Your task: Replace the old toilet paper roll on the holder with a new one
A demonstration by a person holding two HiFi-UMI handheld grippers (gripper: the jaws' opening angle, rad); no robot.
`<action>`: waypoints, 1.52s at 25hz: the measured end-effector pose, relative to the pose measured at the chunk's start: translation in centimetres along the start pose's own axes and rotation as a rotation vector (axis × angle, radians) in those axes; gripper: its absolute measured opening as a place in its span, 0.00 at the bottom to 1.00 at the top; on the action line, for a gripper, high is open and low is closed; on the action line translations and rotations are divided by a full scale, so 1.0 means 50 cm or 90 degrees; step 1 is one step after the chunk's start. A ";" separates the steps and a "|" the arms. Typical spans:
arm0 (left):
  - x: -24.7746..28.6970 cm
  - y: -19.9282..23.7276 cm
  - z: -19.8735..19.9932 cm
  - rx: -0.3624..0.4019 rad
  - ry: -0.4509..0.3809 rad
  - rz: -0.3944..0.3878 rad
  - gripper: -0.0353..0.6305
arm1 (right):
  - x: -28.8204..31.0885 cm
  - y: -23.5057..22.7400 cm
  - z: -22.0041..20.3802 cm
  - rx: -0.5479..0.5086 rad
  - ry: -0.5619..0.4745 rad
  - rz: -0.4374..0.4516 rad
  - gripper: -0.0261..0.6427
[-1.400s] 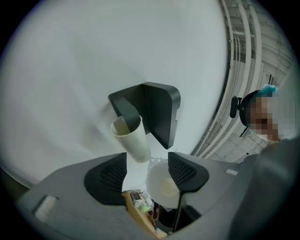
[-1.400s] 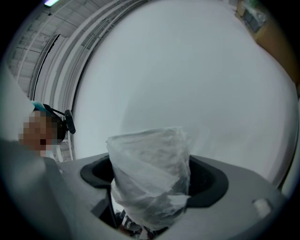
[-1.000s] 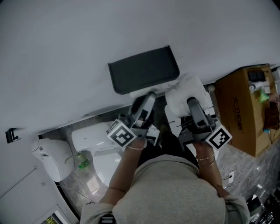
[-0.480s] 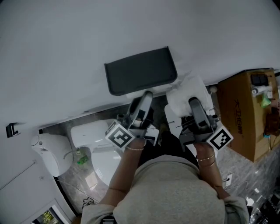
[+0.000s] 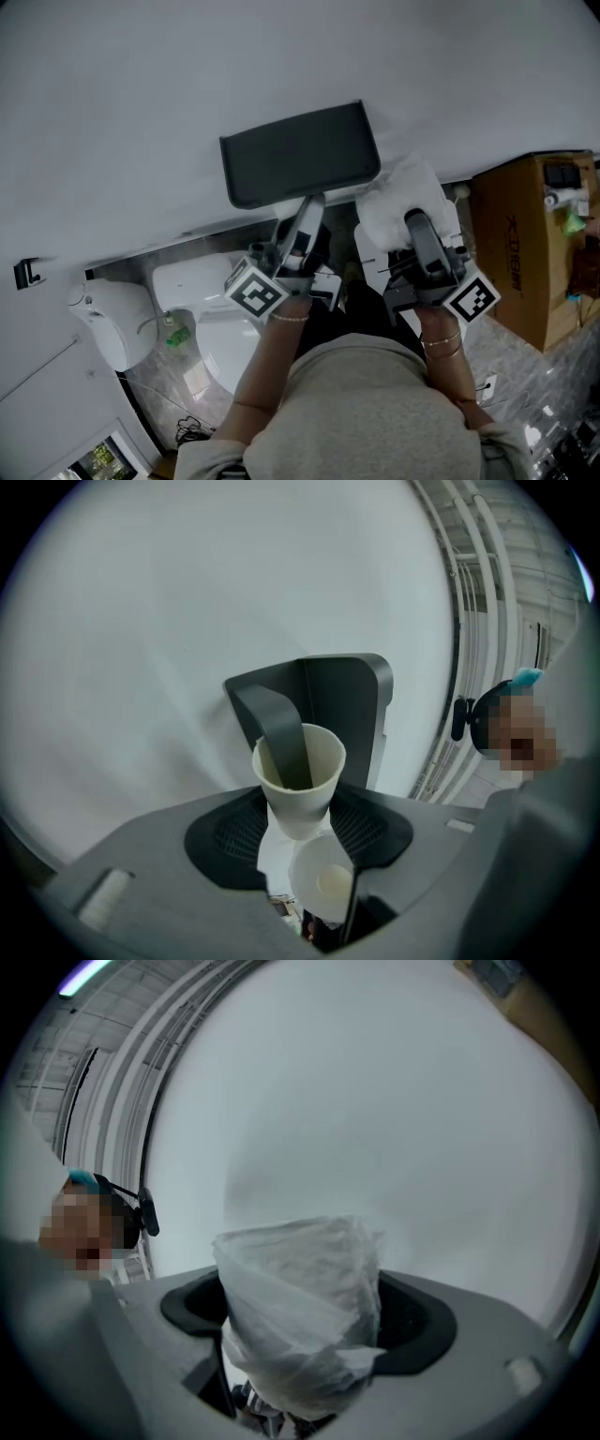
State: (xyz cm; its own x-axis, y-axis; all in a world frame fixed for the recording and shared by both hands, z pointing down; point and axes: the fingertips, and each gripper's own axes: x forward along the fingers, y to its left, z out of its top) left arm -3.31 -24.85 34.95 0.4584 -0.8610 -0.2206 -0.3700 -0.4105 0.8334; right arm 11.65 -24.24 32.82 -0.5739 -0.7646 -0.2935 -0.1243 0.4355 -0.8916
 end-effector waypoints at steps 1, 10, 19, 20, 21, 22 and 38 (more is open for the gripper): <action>0.001 -0.002 0.000 0.000 0.002 -0.003 0.37 | 0.001 0.001 0.001 0.001 -0.002 0.001 0.72; 0.014 -0.011 -0.011 -0.002 0.033 -0.024 0.37 | 0.001 0.004 0.007 -0.005 -0.022 -0.003 0.72; 0.034 -0.030 -0.015 -0.003 0.060 -0.051 0.37 | -0.001 0.017 0.016 -0.017 -0.046 -0.011 0.72; 0.036 -0.032 -0.015 -0.004 0.063 -0.054 0.37 | -0.002 0.019 0.017 -0.018 -0.049 -0.013 0.72; 0.037 -0.033 -0.017 -0.005 0.067 -0.057 0.37 | -0.003 0.020 0.018 -0.020 -0.053 -0.014 0.72; 0.038 -0.034 -0.018 -0.006 0.070 -0.060 0.37 | -0.005 0.021 0.019 -0.022 -0.057 -0.016 0.72; 0.148 -0.045 -0.134 -0.023 0.153 -0.108 0.37 | -0.082 -0.022 0.130 -0.056 -0.131 -0.058 0.72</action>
State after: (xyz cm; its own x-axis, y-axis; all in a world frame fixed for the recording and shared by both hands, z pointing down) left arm 6.35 -28.27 34.85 0.6916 -0.6827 -0.2359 -0.2441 -0.5283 0.8132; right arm 19.41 -24.68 32.75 -0.3812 -0.8795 -0.2848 -0.2441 0.3928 -0.8866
